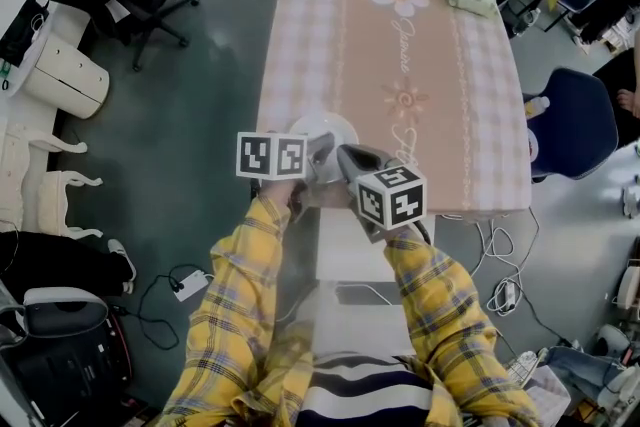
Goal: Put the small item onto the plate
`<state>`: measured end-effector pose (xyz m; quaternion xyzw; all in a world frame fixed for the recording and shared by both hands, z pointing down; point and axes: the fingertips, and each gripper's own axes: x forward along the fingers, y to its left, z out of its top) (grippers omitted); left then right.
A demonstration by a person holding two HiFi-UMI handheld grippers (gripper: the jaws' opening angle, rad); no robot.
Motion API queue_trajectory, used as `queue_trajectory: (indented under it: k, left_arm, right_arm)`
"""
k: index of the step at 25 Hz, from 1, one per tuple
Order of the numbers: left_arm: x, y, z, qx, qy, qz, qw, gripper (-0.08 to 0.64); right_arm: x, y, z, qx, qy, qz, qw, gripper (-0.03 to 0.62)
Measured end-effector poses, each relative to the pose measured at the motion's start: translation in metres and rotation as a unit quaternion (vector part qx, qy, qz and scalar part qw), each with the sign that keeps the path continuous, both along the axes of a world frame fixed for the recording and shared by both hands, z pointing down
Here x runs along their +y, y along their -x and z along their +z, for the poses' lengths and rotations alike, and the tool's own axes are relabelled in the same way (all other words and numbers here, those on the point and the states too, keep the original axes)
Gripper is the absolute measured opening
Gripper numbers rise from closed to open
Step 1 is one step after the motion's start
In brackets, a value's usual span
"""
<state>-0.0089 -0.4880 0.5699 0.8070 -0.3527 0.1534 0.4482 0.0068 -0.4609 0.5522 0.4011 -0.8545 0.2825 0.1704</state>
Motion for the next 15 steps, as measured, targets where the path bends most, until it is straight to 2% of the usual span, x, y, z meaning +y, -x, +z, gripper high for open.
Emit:
queue_trajectory:
  k: [3,6,11,15]
  left_arm:
    - [-0.006,0.010,-0.004,-0.043,-0.031,-0.001,0.9986,0.143]
    - [-0.007,0.016,0.000,-0.082,-0.045,0.007,0.9956,0.160]
    - [-0.009,0.024,0.006,-0.110,-0.059,-0.006,0.9922,0.194]
    - [-0.010,0.032,0.004,-0.163,-0.094,-0.003,0.9822,0.233]
  right_arm:
    - [0.001,0.001,0.000,-0.001,0.001,-0.003,1.000,-0.003]
    - [0.000,0.001,-0.001,-0.003,0.001,-0.003,1.000,-0.003]
    - [0.002,0.000,0.000,0.003,0.003,-0.005,1.000,-0.003]
    - [0.005,0.003,0.000,0.003,0.006,-0.009,1.000,-0.003]
